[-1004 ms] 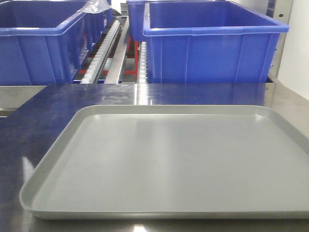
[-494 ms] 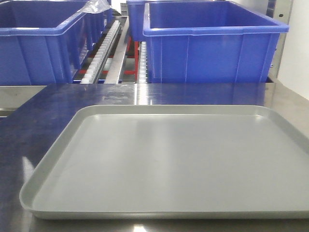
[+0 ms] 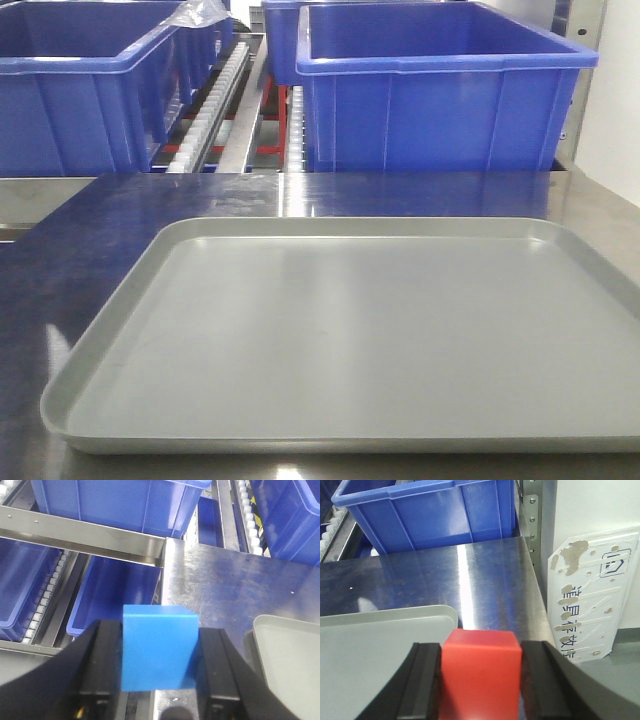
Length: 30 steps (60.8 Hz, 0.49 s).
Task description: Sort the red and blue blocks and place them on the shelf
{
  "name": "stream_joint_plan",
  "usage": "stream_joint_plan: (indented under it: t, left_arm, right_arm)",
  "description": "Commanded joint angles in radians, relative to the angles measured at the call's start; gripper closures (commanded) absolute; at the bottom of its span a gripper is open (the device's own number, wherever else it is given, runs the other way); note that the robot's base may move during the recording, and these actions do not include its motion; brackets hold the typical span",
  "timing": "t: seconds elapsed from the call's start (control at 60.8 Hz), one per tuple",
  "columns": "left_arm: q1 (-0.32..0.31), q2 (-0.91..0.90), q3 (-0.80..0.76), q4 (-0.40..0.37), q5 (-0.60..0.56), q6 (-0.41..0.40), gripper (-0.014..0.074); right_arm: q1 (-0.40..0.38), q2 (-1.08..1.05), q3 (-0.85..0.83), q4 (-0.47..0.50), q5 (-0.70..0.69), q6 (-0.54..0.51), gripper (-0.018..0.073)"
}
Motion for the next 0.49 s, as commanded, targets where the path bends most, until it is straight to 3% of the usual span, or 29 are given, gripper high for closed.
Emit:
stream_joint_plan:
  t: [0.0, 0.477]
  left_arm:
    - [0.000, 0.004, -0.029, 0.012, -0.084, 0.001, 0.0474]
    - [0.000, 0.004, -0.029, 0.012, -0.084, 0.001, 0.0474]
  right_arm:
    - [-0.004, 0.003, -0.027, -0.009, -0.087, -0.001, 0.0492]
    - [-0.004, 0.003, -0.027, -0.009, -0.087, -0.001, 0.0492]
